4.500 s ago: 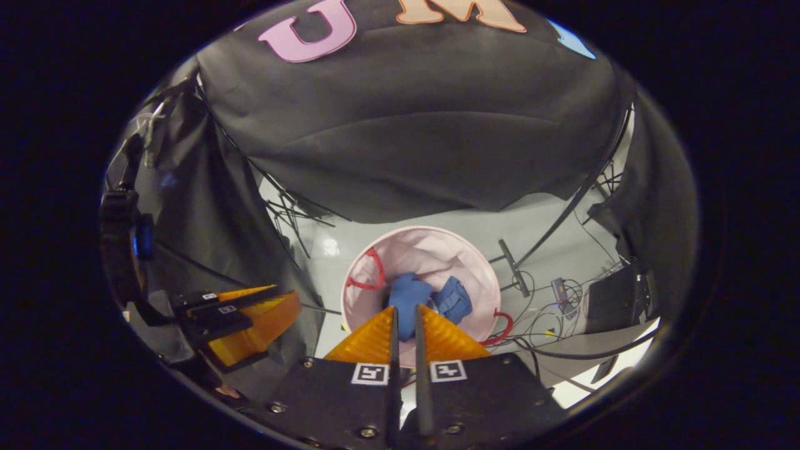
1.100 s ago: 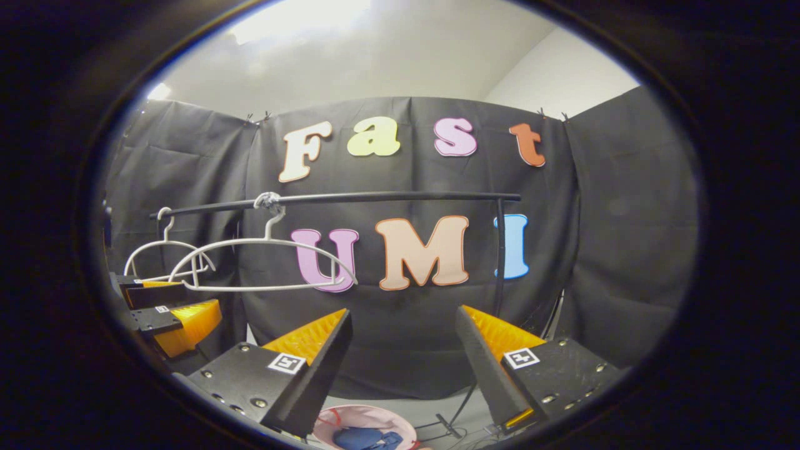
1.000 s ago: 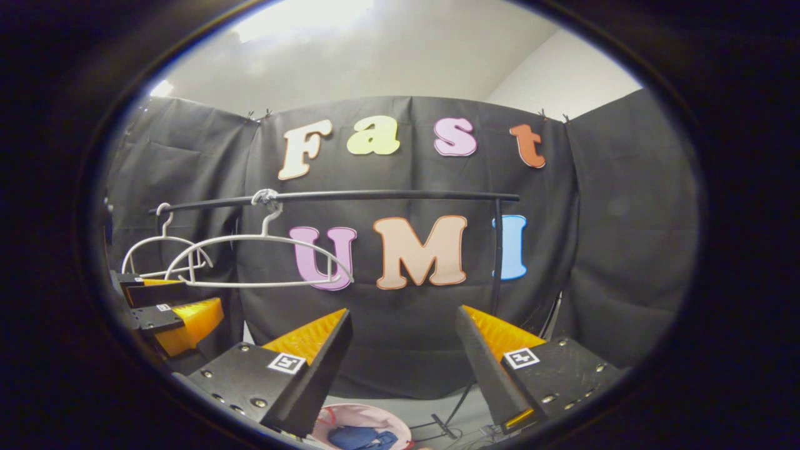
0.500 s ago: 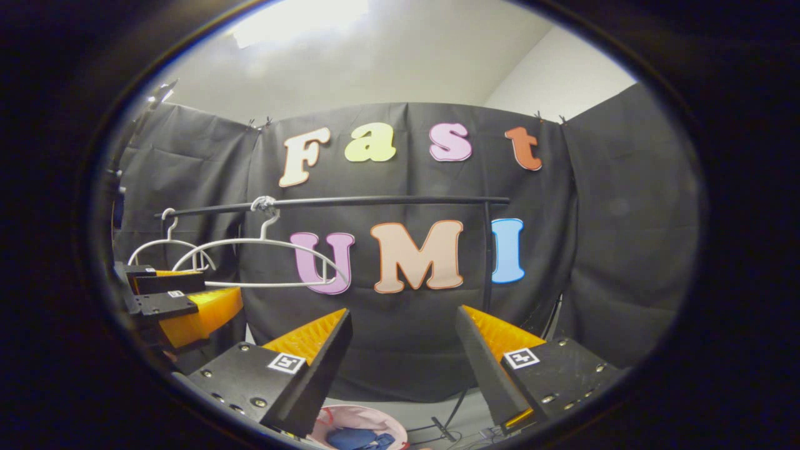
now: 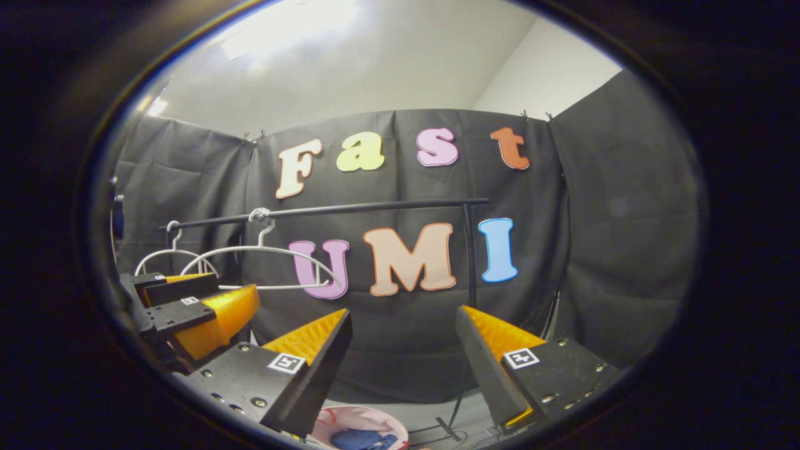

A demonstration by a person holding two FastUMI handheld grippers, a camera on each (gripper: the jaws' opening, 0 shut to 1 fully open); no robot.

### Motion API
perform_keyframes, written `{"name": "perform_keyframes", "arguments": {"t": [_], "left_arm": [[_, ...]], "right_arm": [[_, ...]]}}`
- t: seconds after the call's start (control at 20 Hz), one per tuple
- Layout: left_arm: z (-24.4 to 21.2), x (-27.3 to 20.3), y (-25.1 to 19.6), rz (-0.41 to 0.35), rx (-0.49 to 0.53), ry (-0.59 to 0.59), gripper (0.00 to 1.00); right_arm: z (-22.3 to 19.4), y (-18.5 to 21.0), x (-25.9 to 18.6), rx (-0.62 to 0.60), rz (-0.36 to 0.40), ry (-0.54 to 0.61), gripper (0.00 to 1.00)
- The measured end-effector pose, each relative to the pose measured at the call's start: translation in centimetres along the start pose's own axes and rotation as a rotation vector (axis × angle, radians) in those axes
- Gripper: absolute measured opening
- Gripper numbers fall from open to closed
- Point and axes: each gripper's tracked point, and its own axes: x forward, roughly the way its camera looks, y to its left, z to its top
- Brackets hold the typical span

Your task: Grasp the clothes on the hanger with both hands and then place them into the laundry hamper below.

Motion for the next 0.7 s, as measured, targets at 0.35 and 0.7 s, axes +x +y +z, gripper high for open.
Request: {"name": "perform_keyframes", "arguments": {"t": [0.35, 0.7], "left_arm": [[0.4, -1.6, -3.2, -0.047, 0.034, -0.030, 0.98], [-0.4, -1.2, -3.9, -0.077, 0.049, -0.003, 0.98]], "right_arm": [[-1.0, -1.7, -2.1, 0.007, 0.004, 0.010, 0.99], [-1.6, -3.8, -2.4, 0.024, -0.053, 0.037, 0.99]]}}
